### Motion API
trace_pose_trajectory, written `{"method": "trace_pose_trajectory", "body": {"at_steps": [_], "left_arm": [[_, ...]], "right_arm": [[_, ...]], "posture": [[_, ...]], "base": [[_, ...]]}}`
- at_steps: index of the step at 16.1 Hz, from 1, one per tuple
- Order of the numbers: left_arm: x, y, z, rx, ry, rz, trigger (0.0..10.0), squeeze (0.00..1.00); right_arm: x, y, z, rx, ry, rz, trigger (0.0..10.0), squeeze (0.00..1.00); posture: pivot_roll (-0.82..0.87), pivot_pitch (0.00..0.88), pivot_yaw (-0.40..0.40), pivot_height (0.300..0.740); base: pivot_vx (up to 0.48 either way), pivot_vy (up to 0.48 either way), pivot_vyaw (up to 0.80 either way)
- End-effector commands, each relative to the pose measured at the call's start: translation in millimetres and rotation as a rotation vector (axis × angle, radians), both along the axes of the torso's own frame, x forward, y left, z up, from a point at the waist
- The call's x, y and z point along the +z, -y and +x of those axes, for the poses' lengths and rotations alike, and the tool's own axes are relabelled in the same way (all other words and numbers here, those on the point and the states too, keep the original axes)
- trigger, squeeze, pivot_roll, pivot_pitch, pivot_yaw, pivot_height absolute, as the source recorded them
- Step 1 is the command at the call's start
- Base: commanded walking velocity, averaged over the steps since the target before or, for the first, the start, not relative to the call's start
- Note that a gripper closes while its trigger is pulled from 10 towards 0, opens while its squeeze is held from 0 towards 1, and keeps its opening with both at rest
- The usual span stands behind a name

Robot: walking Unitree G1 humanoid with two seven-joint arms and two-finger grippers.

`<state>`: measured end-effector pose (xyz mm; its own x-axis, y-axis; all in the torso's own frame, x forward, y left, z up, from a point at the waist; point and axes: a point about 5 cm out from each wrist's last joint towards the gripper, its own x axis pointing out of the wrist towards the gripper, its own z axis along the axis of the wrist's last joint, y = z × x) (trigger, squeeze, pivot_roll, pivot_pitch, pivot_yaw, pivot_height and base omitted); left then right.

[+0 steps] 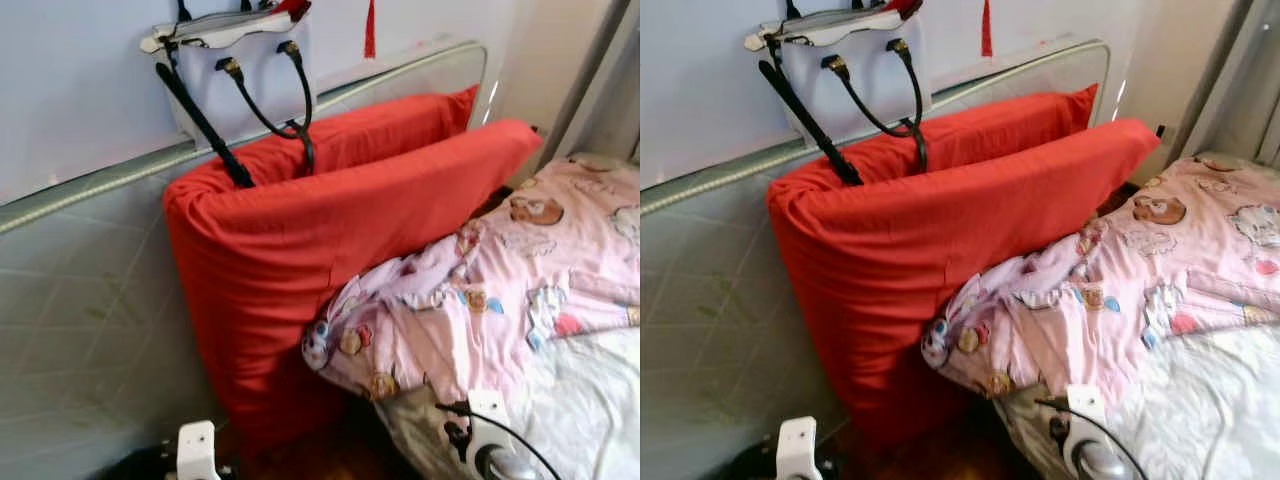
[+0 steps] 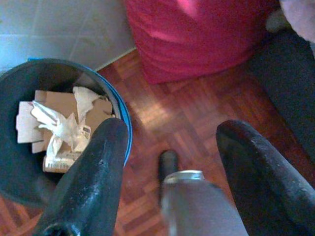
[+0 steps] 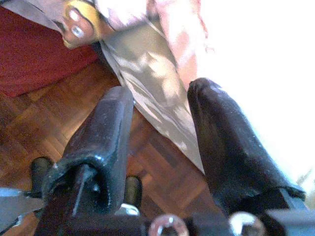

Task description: Clean up the room

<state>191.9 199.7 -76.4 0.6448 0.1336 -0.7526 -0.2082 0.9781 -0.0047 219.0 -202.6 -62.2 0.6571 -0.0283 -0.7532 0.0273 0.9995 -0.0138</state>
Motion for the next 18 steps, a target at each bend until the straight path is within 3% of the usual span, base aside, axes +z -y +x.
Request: {"method": "trace_pose_trajectory", "body": {"at_steps": [1,6,10,17,18], "left_arm": [[-1,-8.2,-4.0,0.011,-0.016,0.018,10.0,0.00],[0,-8.2,-2.5,-0.001,-0.002,0.026,10.0,0.00],[3,-8.7,-0.3,-0.006,0.036,0.035,10.0,0.00],[17,-9.1,11.1,-0.040,0.249,0.044,10.0,0.00],[35,-15.0,37.1,-0.084,0.319,0.143,10.0,0.00]], "right_arm": [[1,-10.6,5.2,0.013,0.011,0.024,10.0,0.00],[3,-10.6,6.3,0.001,0.035,0.036,10.0,0.00],[5,-10.9,8.0,-0.040,0.082,0.063,10.0,0.00],[18,-9.7,16.4,-0.105,0.297,0.078,10.0,0.00],[20,-10.4,17.2,-0.102,0.324,0.093,10.0,0.00]], "posture": [[-0.06,0.000,0.013,0.740],[-0.06,0.000,0.013,0.740],[-0.06,0.000,0.015,0.740],[-0.07,0.000,0.022,0.740],[-0.07,0.000,0.023,0.740]], "base": [[0.296,0.000,0.00],[0.290,0.000,0.00],[0.000,0.000,0.00],[0.000,0.000,0.00],[0.000,0.000,0.00]]}}
